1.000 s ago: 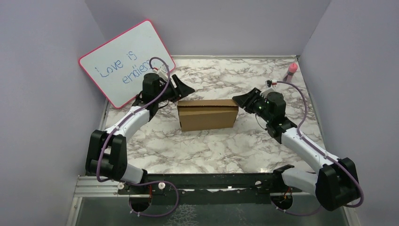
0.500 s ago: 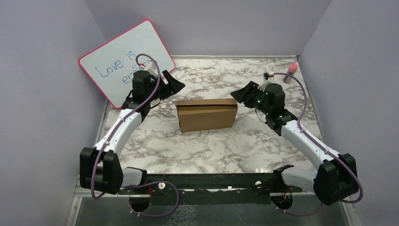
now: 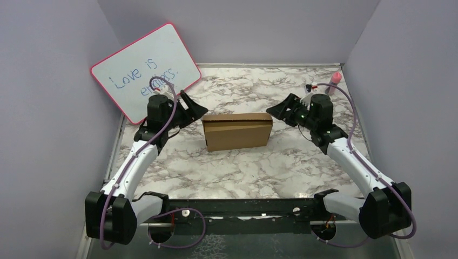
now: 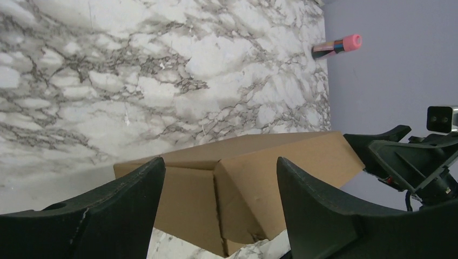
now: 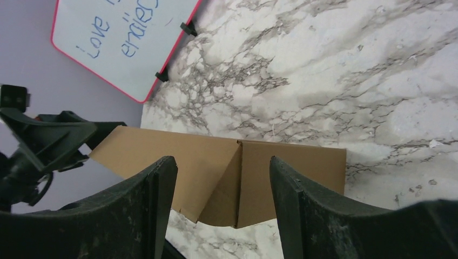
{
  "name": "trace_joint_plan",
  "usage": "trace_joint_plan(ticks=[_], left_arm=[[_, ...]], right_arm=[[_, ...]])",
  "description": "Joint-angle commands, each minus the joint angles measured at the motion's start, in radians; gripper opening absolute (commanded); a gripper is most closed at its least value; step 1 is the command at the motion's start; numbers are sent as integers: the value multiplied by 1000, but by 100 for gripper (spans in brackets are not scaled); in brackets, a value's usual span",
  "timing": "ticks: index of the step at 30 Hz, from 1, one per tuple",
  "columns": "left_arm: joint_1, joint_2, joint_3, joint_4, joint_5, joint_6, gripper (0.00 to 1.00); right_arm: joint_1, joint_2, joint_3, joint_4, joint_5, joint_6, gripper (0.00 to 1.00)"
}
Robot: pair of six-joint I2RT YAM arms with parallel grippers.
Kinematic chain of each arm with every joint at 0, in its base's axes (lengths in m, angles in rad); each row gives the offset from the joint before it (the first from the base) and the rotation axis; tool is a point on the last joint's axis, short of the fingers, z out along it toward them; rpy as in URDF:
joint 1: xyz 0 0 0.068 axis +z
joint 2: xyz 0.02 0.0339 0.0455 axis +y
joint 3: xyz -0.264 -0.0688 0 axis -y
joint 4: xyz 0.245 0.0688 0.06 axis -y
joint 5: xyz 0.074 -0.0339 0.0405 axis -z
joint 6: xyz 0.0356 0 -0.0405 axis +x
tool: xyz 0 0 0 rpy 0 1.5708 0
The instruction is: Fold the paper box
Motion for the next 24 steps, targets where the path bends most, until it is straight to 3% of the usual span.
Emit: trace_joint_plan(ticks=[1,16,24], left_arm=[[5,-44,-43,4,40,-86,77],[6,-48,-63,-4,119,-265,76],[6,-44,-113,56,165,-326,57]], right_arm=[[-30,17,-8,-31,-151,45,69],[-44,77,-44,40,-224,110,63],[-44,98,-81,97,-257,140,56]])
